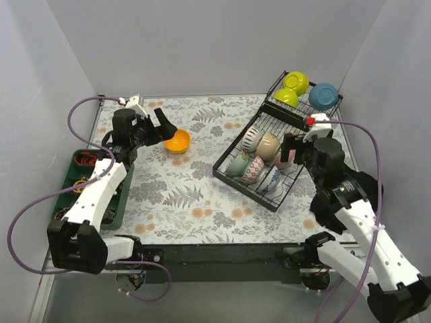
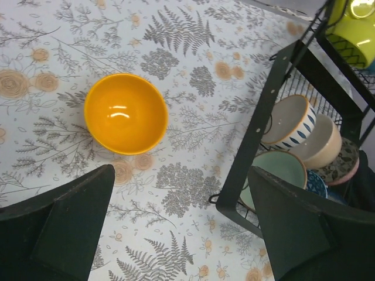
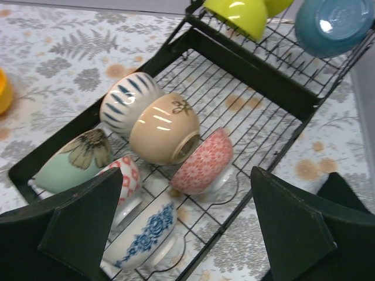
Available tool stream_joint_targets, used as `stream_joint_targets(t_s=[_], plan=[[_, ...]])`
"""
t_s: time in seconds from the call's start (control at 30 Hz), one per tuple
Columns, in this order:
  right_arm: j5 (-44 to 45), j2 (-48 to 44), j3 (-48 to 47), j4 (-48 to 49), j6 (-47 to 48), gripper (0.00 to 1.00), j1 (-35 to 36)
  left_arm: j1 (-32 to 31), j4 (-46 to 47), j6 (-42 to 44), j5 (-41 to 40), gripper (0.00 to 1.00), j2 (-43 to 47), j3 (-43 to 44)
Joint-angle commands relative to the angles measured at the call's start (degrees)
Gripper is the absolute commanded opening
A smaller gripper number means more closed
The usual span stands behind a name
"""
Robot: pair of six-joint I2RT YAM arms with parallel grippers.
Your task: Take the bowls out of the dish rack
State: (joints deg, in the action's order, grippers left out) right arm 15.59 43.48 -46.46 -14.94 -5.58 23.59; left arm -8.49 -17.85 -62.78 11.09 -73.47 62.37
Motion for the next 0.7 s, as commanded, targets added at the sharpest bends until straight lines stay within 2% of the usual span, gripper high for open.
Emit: stream_joint_targets(t_s=[0.0,0.13,0.27,0.4,0.67], plan=[[10.8,8.0,-7.8,1.9,7.1,0.99,-0.6,-1.5,6.0,1.9,2.6,0.98,7.6,-6.2],[12.1,15.7,-13.3,4.9,13.0,0.99,-2.4,-3.6,7.7,2.8,2.4,0.98,11.9,-9.1],[6.7,23.8,-19.0,8.6,19.6,0.99,-5.4,-5.0,8.6,4.2,1.0,0.98,14.2,-9.8],[-5.1,33.9,-25.9,11.3,21.1,0.99,-11.7,-6.0,8.7,5.1,-0.9,0.98,14.9,-10.5],[-23.7,47.8,-31.9,18.4,26.5,0.99,-19.6,-6.8,9.2,5.5,-1.2,0.98,14.1,-10.9]])
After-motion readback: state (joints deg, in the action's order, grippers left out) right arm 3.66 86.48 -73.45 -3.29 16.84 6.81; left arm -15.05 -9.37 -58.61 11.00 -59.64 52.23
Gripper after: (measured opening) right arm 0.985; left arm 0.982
